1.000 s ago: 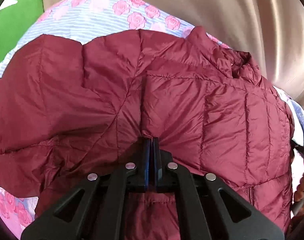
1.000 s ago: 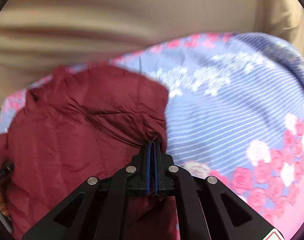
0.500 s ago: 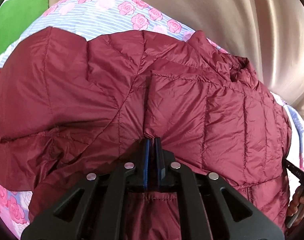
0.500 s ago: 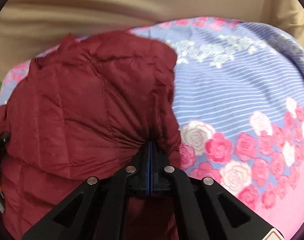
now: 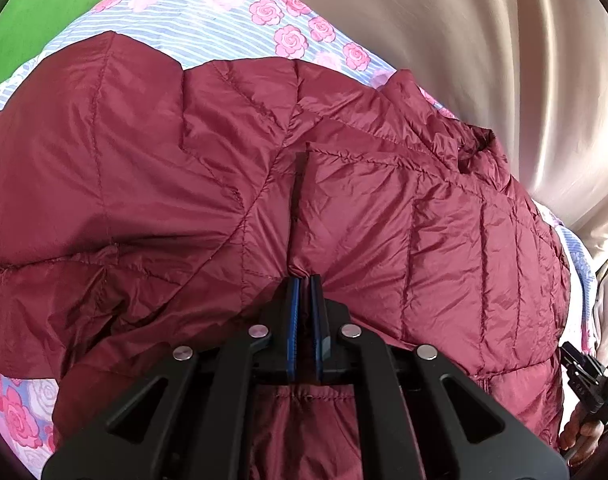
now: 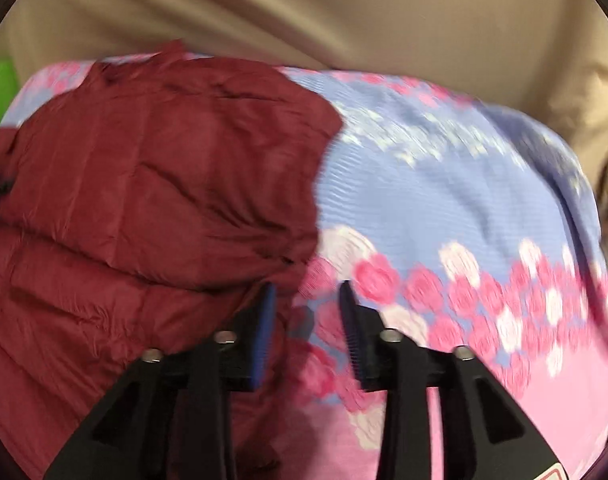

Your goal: Fold large clothes

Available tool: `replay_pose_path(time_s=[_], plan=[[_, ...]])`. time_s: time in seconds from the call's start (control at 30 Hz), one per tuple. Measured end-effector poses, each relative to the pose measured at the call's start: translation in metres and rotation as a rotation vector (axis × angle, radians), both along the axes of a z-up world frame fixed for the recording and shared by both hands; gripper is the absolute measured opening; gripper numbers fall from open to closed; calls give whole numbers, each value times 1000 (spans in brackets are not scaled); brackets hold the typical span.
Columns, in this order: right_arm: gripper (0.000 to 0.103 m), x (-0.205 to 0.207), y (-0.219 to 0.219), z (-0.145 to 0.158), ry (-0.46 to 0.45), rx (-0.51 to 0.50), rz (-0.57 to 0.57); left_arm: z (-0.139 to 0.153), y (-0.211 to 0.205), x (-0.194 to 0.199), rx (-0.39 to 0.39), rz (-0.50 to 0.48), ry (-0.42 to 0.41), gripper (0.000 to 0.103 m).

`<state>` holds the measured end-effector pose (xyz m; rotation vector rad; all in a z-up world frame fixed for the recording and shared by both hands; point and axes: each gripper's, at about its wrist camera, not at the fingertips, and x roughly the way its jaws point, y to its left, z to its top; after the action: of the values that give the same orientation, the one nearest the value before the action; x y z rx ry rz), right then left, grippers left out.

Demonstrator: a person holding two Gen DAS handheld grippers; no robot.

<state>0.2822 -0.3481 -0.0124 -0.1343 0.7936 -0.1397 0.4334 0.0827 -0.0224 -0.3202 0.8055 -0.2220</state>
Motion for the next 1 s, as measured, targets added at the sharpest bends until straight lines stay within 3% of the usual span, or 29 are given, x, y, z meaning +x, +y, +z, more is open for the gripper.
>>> replay_pose_path(time_s=[0.07, 0.13, 0.2, 0.23, 0.37, 0.43, 0.53, 0.63, 0.77, 0.83, 0.93, 1.0], plan=[[49, 13, 9, -1, -1, -35, 27, 0, 1, -1, -5, 7, 0, 6], [48, 30, 7, -1, 7, -50, 29, -1, 3, -2, -19, 11, 0, 6], [23, 36, 3, 3, -9, -27, 27, -2, 6, -3, -29, 9, 1, 6], [0, 38, -4, 7, -18, 8, 10, -2, 7, -4, -30, 9, 1, 6], [0, 40, -46, 11, -34, 193, -90, -2, 6, -6, -14, 5, 2, 6], [0, 47, -45, -4, 33, 182, -94, -2, 5, -5, -13, 4, 3, 6], [0, 48, -37, 2, 49, 143, -121, -2, 3, -4, -11, 6, 4, 6], [6, 32, -41, 29, -8, 214, -179, 0, 1, -5, 9, 7, 4, 6], [8, 21, -18, 57, -92, 221, -116, 1, -4, -4, 33, 8, 3, 6], [8, 38, -4, 49, -51, 183, -77, 2, -5, -4, 36, 8, 3, 6], [6, 71, 2, 6, 98, 143, -91, 3, -5, -5, 22, 9, 1, 6], [6, 69, 2, 1, 81, 146, -111, 5, 1, -12, 4, 39, 6, 6]])
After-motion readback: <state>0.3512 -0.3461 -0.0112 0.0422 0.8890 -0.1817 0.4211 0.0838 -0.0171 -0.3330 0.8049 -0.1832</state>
